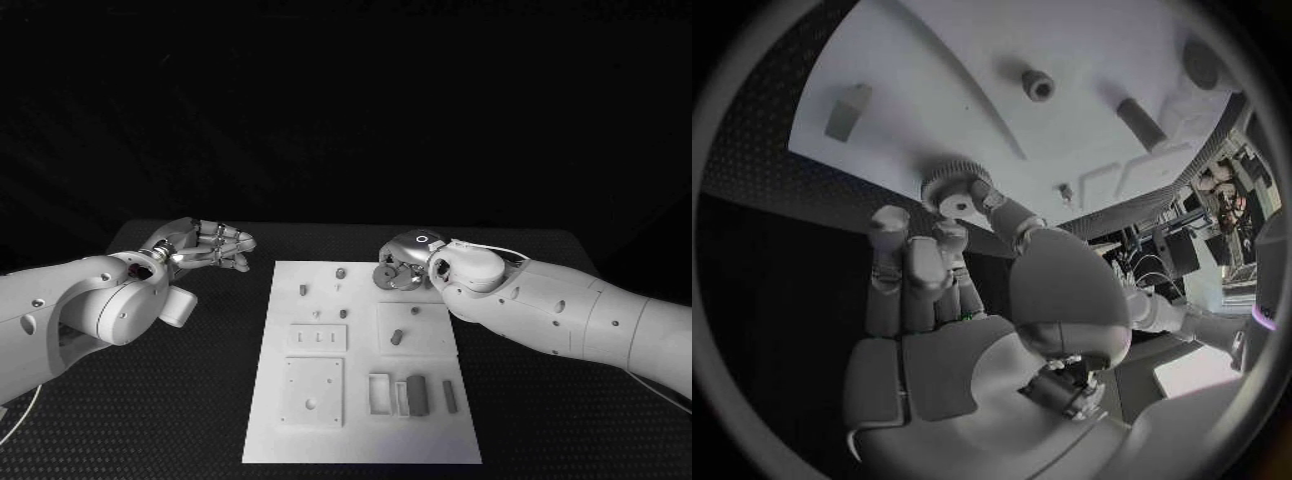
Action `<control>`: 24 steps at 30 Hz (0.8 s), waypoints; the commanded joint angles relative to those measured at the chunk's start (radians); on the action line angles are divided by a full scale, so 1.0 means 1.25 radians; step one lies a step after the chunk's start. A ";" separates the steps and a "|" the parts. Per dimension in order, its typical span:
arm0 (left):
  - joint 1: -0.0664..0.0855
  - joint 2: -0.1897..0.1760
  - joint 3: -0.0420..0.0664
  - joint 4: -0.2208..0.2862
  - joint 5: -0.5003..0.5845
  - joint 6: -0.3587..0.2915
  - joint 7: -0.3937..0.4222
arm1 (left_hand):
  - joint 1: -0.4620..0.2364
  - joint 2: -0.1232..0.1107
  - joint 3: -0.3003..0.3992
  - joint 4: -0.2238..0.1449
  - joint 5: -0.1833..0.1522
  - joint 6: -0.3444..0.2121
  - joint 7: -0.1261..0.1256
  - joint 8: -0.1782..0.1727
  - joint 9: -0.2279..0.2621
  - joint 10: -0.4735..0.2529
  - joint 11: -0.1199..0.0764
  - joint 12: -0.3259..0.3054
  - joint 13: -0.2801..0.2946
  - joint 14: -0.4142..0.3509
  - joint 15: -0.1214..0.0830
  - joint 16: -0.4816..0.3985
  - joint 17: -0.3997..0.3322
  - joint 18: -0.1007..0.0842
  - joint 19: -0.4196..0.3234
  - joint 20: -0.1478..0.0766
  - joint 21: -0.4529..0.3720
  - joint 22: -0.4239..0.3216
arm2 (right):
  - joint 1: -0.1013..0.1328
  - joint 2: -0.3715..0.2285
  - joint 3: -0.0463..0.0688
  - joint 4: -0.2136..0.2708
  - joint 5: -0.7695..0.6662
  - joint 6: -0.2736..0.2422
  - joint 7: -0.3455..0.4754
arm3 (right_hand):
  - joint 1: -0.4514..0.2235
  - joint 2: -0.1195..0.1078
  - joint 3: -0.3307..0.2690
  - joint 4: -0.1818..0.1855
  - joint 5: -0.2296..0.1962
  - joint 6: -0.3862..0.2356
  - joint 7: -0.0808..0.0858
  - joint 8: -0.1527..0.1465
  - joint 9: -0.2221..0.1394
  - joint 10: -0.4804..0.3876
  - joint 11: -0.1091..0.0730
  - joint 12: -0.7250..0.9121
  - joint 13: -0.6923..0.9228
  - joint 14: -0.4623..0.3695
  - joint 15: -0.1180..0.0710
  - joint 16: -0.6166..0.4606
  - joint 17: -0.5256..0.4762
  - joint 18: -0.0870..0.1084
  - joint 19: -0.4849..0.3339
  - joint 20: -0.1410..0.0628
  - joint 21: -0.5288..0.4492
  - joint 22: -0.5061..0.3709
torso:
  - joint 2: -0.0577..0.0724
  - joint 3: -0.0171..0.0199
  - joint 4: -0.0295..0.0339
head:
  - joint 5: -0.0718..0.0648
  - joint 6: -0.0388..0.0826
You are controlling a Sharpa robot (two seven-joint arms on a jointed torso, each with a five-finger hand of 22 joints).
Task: Assemble the parts on the task board
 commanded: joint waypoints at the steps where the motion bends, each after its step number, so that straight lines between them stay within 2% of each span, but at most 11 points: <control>1: 0.001 0.000 0.000 0.002 -0.001 0.005 0.009 | -0.006 0.001 0.005 -0.001 -0.003 -0.005 0.001 -0.005 -0.001 -0.003 0.005 -0.002 -0.001 0.004 0.002 -0.003 0.001 0.009 0.003 -0.001 -0.006 0.001 | 0.005 -0.004 0.003 0.023 -0.038 -0.030 -0.021 | 0.002 -0.010 -0.001 0.002 0.001 0.061 0.014 0.002 0.005 0.003 -0.001 0.002 -0.002 0.001 -0.003 -0.003 -0.001 0.051 0.008 -0.001 0.002 0.010 | 0.000 0.0006 -0.0011 | 0.001 0.003; 8: 0.001 -0.001 0.000 0.003 -0.001 0.003 0.008 | -0.006 0.001 0.006 -0.001 -0.003 -0.005 0.001 -0.005 -0.001 -0.003 0.005 -0.003 -0.001 0.004 0.002 -0.004 0.001 0.009 0.003 -0.001 -0.006 0.001 | 0.008 -0.017 0.017 0.079 -0.079 -0.050 -0.042 | 0.001 -0.021 0.000 0.004 0.001 0.063 0.013 0.002 0.005 0.007 -0.002 0.001 -0.008 0.004 -0.004 -0.004 -0.002 0.051 0.011 -0.002 0.002 0.009 | 0.000 0.0004 -0.0008 | 0.000 0.008; 13: 0.001 -0.001 0.000 0.004 -0.001 0.002 0.008 | -0.005 0.000 0.006 -0.001 -0.003 -0.005 0.001 -0.005 -0.001 -0.003 0.005 -0.003 -0.001 0.004 0.002 -0.004 0.002 0.009 0.003 -0.001 -0.006 0.001 | 0.008 -0.013 0.017 0.122 -0.109 -0.064 -0.055 | 0.001 -0.025 0.001 0.006 0.001 0.064 0.013 0.002 0.006 0.009 -0.003 0.000 -0.010 0.005 -0.004 -0.005 -0.003 0.051 0.013 -0.002 0.002 0.008 | 0.001 0.0005 -0.0010 | 0.001 0.010; 16: 0.001 -0.002 0.000 0.005 -0.001 0.002 0.008 | -0.005 0.000 0.006 -0.001 -0.003 -0.005 0.001 -0.005 -0.001 -0.003 0.005 -0.003 -0.001 0.004 0.002 -0.004 0.002 0.009 0.003 -0.001 -0.006 0.001 | 0.008 -0.005 0.017 0.131 -0.123 -0.068 -0.062 | 0.001 -0.028 0.002 0.007 0.001 0.064 0.013 0.001 0.006 0.009 -0.003 0.000 -0.012 0.006 -0.005 -0.005 -0.003 0.051 0.013 -0.002 0.001 0.008 | 0.001 0.0006 -0.0005 | 0.002 0.011; 20: 0.001 -0.003 0.000 0.005 -0.001 0.002 0.008 | -0.005 0.000 0.006 -0.001 -0.003 -0.005 0.001 -0.005 -0.001 -0.003 0.005 -0.003 -0.001 0.004 0.002 -0.004 0.002 0.009 0.003 -0.001 -0.006 0.001 | 0.009 0.013 -0.002 0.140 -0.164 -0.083 -0.076 | -0.002 -0.033 0.003 0.012 0.001 0.063 0.013 0.000 0.005 0.011 -0.002 0.000 -0.015 0.007 -0.004 -0.006 -0.003 0.051 0.015 -0.002 0.000 0.007 | 0.002 0.0006 -0.0014 | 0.005 0.010; 24: 0.001 -0.002 0.000 0.004 -0.001 0.003 0.008 | -0.005 0.000 0.006 -0.001 -0.003 -0.005 0.001 -0.005 -0.001 -0.003 0.005 -0.003 -0.001 0.004 0.002 -0.004 0.002 0.009 0.003 -0.001 -0.006 0.001 | 0.009 0.031 -0.012 0.130 -0.180 -0.086 -0.085 | -0.003 -0.036 0.004 0.014 0.001 0.064 0.013 0.000 0.005 0.011 -0.002 0.000 -0.016 0.007 -0.004 -0.007 -0.003 0.051 0.015 -0.002 0.000 0.007 | 0.002 0.0006 -0.0004 | 0.003 0.011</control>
